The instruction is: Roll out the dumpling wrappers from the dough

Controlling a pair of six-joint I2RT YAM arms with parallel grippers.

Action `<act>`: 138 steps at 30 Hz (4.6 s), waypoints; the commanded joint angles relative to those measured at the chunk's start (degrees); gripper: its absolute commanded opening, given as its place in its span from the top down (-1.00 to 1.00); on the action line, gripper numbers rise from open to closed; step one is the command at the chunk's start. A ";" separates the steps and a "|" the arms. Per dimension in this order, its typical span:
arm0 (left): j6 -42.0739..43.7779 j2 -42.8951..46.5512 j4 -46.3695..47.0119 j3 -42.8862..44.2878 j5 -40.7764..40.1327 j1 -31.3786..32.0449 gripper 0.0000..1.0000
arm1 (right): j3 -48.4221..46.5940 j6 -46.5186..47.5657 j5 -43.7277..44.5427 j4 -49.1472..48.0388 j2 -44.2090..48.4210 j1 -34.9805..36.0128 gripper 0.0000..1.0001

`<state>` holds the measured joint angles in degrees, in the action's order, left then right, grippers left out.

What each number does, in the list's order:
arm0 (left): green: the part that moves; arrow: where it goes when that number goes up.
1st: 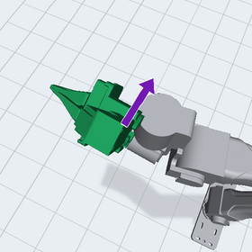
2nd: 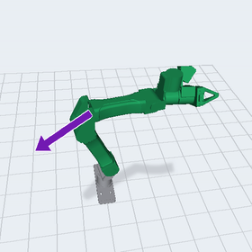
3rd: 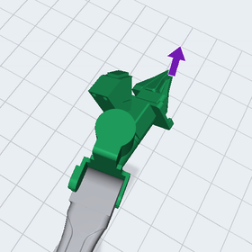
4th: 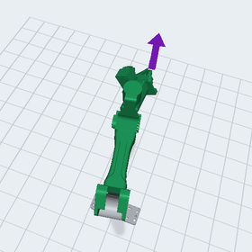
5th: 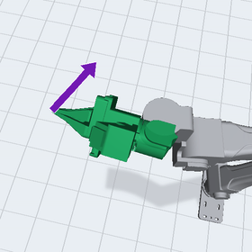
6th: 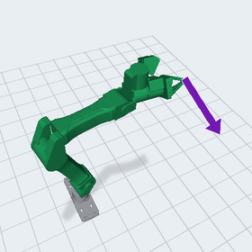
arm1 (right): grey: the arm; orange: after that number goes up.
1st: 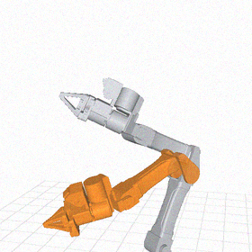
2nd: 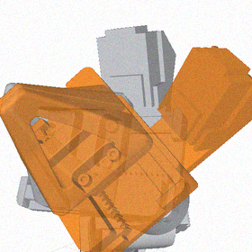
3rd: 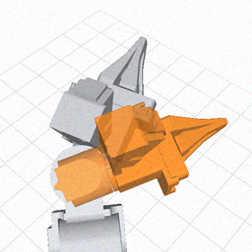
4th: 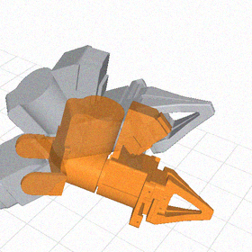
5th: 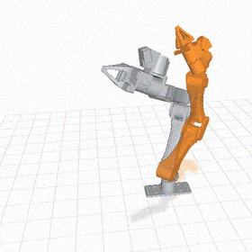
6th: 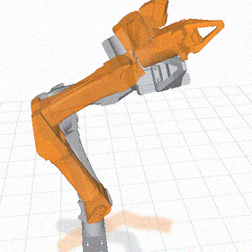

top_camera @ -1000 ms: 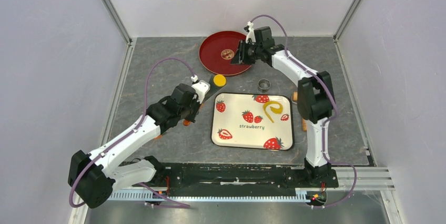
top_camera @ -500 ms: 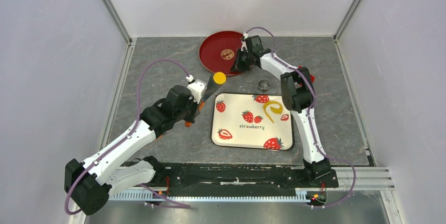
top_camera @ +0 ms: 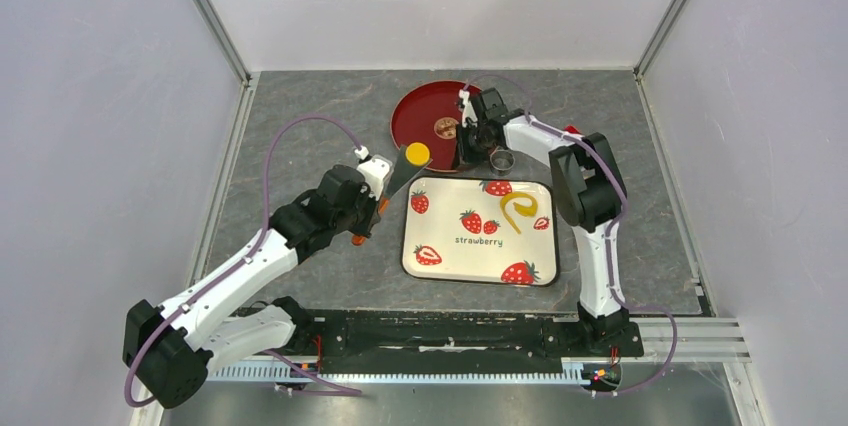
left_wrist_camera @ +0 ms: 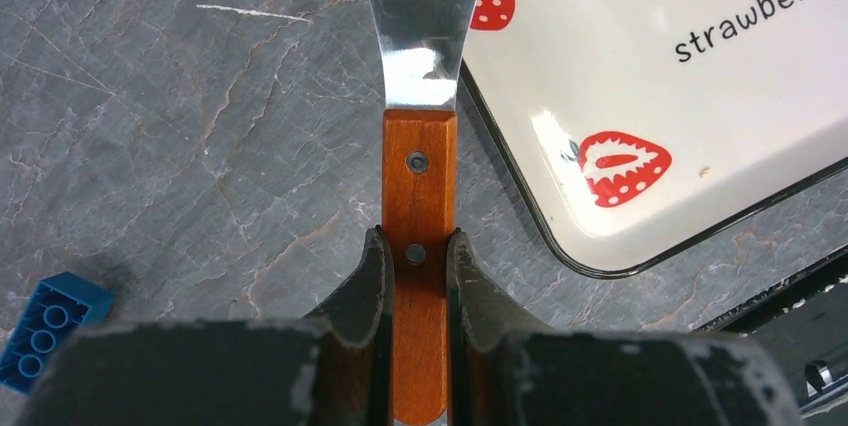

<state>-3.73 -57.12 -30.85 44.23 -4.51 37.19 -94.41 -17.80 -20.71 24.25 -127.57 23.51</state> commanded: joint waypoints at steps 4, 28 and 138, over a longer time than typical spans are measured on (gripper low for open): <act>-2.78 -1.97 3.66 1.06 -2.16 -0.34 0.95 | 13.00 4.93 -2.05 4.12 10.24 2.61 0.97; 0.45 -9.86 0.58 6.87 -0.55 -0.33 0.96 | 17.59 2.79 4.10 0.97 30.41 7.17 0.78; -4.96 -13.78 -14.24 17.81 -9.91 5.88 0.96 | 11.08 2.24 6.75 -2.77 15.16 6.71 -0.01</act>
<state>-2.42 -76.62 -47.77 65.43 -14.98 43.13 -87.81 -14.09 -10.55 24.34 -120.51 30.52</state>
